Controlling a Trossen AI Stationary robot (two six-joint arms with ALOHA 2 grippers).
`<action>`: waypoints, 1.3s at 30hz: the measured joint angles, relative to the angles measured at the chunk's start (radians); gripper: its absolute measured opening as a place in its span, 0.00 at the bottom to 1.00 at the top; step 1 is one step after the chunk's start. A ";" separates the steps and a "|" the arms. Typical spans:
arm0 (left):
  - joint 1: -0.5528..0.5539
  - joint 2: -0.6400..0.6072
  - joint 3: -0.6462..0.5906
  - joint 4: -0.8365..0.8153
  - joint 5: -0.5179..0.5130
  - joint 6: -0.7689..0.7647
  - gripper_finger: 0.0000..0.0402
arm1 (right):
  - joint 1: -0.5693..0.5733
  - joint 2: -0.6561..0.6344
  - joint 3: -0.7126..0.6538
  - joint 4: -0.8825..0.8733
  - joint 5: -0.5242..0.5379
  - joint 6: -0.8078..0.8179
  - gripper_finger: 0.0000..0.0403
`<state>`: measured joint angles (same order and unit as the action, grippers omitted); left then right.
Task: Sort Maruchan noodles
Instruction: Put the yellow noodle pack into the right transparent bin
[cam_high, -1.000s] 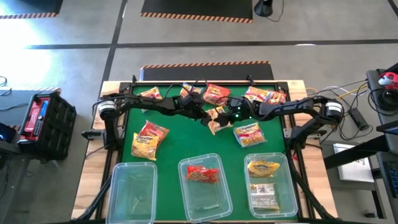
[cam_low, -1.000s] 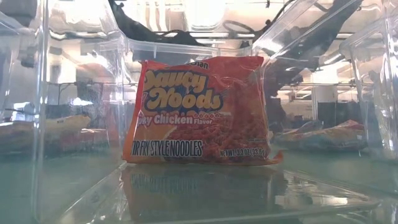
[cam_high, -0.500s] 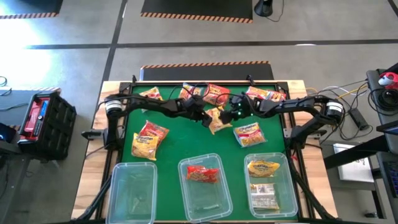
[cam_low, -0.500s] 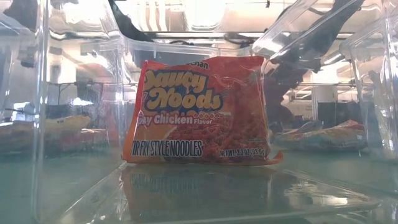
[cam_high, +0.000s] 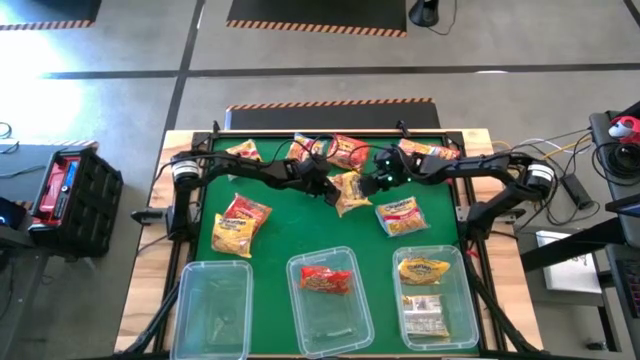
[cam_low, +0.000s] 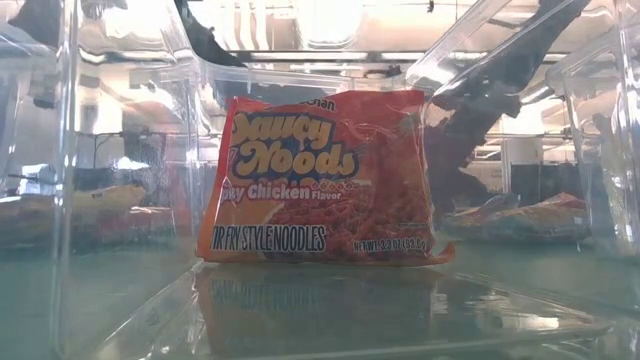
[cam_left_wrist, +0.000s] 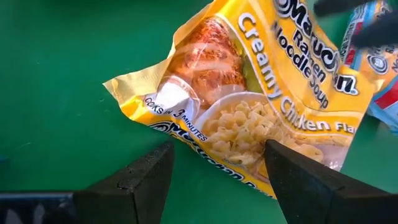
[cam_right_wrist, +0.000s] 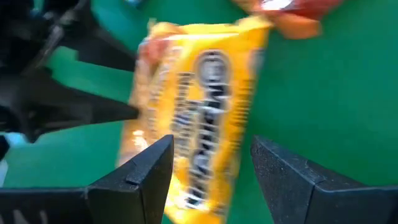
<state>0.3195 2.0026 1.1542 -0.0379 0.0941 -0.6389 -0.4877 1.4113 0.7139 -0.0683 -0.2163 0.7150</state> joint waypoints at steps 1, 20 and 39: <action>0.000 0.000 0.000 -0.018 -0.002 0.005 0.58 | -0.013 -0.005 0.000 -0.014 -0.009 -0.005 0.50; 0.000 0.002 -0.003 -0.046 -0.053 0.025 0.58 | -0.054 0.043 0.001 0.011 -0.176 -0.020 0.50; 0.000 0.002 -0.005 -0.061 -0.067 0.020 0.57 | -0.052 0.229 0.000 0.365 -0.293 0.045 0.50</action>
<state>0.3199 2.0041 1.1496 -0.0988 0.0275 -0.6193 -0.5392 1.6401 0.7143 0.2966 -0.5088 0.7596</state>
